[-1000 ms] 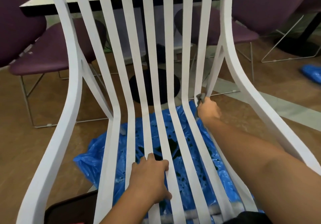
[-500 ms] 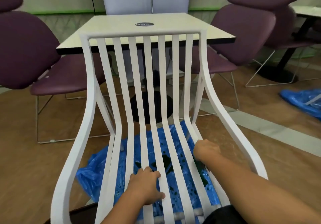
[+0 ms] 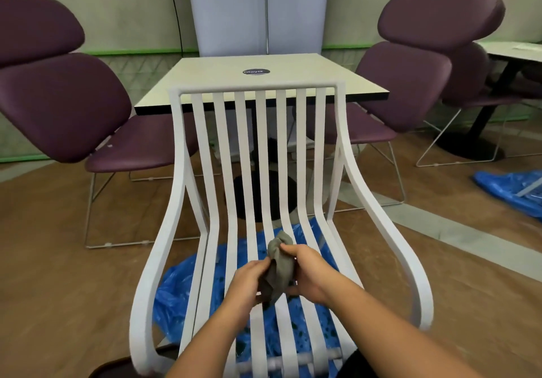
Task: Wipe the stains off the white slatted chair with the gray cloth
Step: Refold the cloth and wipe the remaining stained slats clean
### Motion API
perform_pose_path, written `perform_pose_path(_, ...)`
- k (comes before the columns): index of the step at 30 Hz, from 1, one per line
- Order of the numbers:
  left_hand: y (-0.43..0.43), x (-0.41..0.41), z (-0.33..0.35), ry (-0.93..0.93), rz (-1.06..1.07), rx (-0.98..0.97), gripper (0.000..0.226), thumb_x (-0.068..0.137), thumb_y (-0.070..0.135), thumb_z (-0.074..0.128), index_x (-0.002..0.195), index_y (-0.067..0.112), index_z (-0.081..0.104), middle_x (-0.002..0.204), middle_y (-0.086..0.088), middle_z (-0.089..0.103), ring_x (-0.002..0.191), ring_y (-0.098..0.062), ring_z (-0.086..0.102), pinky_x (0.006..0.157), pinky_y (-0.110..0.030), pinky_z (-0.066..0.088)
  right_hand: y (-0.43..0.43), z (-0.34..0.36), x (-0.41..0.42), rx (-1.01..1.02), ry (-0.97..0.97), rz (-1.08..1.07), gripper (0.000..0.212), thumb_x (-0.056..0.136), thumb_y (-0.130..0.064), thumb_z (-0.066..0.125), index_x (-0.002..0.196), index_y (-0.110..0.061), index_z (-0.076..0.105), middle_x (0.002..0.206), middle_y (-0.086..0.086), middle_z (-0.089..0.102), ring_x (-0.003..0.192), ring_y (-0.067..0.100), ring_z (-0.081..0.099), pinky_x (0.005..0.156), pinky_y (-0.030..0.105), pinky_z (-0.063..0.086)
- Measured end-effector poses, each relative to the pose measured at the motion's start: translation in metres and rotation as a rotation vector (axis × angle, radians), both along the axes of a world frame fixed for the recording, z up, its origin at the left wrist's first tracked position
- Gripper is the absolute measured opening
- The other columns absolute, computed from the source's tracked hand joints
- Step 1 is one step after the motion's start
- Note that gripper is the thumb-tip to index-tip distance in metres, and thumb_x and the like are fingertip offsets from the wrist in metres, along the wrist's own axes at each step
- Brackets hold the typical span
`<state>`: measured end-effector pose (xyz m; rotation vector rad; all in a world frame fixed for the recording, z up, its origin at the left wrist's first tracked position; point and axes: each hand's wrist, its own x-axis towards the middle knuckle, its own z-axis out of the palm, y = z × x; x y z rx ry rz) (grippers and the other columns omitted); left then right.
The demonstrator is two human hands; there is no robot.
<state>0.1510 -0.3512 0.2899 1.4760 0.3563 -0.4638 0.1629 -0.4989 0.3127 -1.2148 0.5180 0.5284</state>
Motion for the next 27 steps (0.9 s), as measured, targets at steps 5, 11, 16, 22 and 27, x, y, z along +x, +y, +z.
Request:
perform_pose_path(5,0.018,-0.004,0.006,-0.074,0.051,0.031,0.015,0.088,0.013,0.072,0.102,0.008,0.072,0.095,-0.014,0.077,0.095,-0.031,0.073,0.091,-0.053,0.057,0.016,-0.002,-0.001,-0.114,-0.055,0.137,0.059,0.072,-0.055,0.082,0.116,-0.019,0.066,0.105,0.009,0.075,0.102,0.027,0.069,0.085,0.041,0.058)
perform_pose_path(11,0.025,-0.003,0.013,-0.123,0.149,0.091,0.013,0.086,0.006,0.073,0.094,0.016,0.075,0.088,-0.007,0.077,0.086,-0.024,0.073,0.068,-0.034,0.061,0.033,-0.012,0.004,-0.195,-0.150,0.107,0.062,0.071,-0.029,0.091,0.120,-0.019,0.053,0.111,0.011,0.071,0.095,0.028,0.074,0.081,0.047,0.062)
perform_pose_path(16,0.033,0.006,0.017,-0.102,0.282,-0.045,0.011,0.085,0.005,0.071,0.094,0.011,0.076,0.088,-0.011,0.077,0.092,-0.031,0.072,0.074,-0.041,0.061,0.036,-0.016,0.012,-0.108,-0.170,0.108,0.039,0.088,-0.025,0.076,0.122,-0.011,0.062,0.111,0.013,0.074,0.103,0.029,0.072,0.088,0.050,0.059)
perform_pose_path(22,0.044,0.015,0.017,0.097,0.450,-0.605,0.038,0.089,0.021,0.060,0.123,0.004,0.065,0.111,-0.019,0.073,0.102,-0.039,0.066,0.084,-0.044,0.053,0.031,-0.005,0.020,0.260,-0.111,-0.035,0.032,0.097,-0.011,0.054,0.128,-0.005,0.060,0.121,0.019,0.070,0.113,0.035,0.066,0.095,0.054,0.055)
perform_pose_path(27,0.032,0.011,0.022,0.093,0.419,-0.763,0.056,0.094,0.050,0.059,0.117,0.001,0.069,0.114,-0.023,0.072,0.098,-0.035,0.070,0.081,-0.042,0.054,0.033,0.000,0.020,0.549,-0.125,-0.084,0.044,0.085,0.003,0.041,0.125,0.004,0.058,0.121,0.026,0.066,0.106,0.038,0.065,0.094,0.047,0.055)
